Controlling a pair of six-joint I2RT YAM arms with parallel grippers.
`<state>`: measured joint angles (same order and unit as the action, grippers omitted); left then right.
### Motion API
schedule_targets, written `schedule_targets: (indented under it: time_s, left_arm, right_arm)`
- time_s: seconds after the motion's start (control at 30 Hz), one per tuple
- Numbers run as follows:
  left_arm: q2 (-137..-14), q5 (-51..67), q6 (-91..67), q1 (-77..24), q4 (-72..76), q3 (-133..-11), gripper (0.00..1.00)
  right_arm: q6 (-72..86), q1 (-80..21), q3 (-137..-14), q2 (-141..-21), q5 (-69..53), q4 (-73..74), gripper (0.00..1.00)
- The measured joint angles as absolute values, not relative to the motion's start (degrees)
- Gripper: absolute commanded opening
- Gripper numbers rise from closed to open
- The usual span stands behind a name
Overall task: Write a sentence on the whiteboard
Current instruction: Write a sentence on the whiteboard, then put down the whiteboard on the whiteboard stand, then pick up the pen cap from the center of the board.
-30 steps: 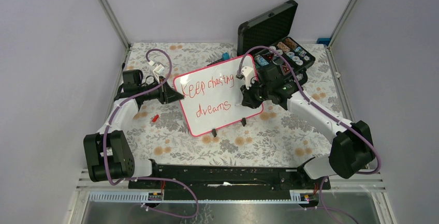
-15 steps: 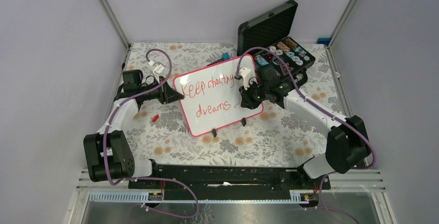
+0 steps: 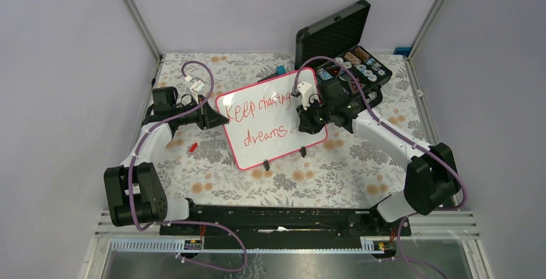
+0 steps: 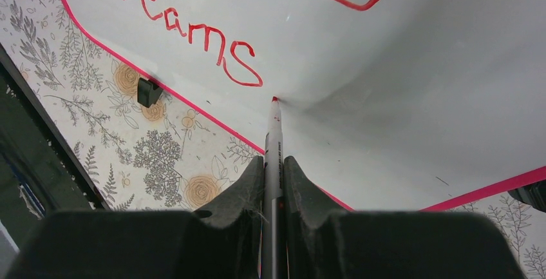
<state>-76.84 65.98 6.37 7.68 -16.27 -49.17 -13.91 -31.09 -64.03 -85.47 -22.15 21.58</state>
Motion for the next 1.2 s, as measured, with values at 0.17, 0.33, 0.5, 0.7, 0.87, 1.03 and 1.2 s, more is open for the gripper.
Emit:
schedule_targets:
  time_s: [0.17,0.33,0.5,0.7,0.87,1.03,1.2]
  left_arm:
    - [-76.84,65.98,6.37,7.68,-16.27,-49.17,0.00]
    - [-76.84,65.95,6.46,7.68,-16.38,-49.17,0.14]
    - [-76.84,64.75,9.43,7.29,-19.05,-50.52,0.39]
    - [-76.64,64.05,13.54,7.79,-24.80,-52.95,0.59]
    - [-75.09,64.55,17.78,13.23,-32.27,-58.43,0.66]
    - [-74.94,63.79,27.66,20.32,-43.70,-65.01,0.65]
    - [-77.45,59.77,40.21,27.92,-56.42,-66.94,0.58]
  right_arm:
    - [-13.87,-31.09,-65.08,-85.47,-22.11,21.54,0.00]
    - [-13.93,-31.09,-65.25,-85.47,-22.24,21.54,0.00]
    - [-14.39,-31.09,-65.28,-85.21,-23.75,22.28,0.00]
    - [-15.42,-31.09,-65.04,-82.52,-25.82,25.21,0.00]
    - [-15.81,-31.07,-63.37,-79.70,-27.70,26.85,0.00]
    - [-15.59,-31.07,-63.02,-78.52,-29.69,28.05,0.00]
    - [-15.11,-31.07,-63.02,-77.34,-30.96,28.03,0.00]
